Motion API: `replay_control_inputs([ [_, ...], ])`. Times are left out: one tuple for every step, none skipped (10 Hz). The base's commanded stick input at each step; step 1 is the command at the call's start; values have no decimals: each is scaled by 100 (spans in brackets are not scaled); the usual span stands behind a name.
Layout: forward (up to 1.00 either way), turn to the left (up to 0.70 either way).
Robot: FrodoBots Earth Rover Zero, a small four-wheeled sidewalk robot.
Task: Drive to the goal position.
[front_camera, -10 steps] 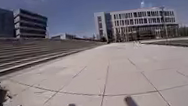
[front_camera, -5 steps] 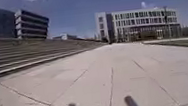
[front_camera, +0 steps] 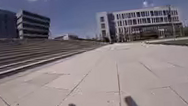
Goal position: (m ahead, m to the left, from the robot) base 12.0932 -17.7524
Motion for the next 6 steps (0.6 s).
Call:
replay_control_inputs([
  [70, 0],
  [70, 0],
  [70, 0],
  [70, 0],
  [70, 0],
  [70, 0],
])
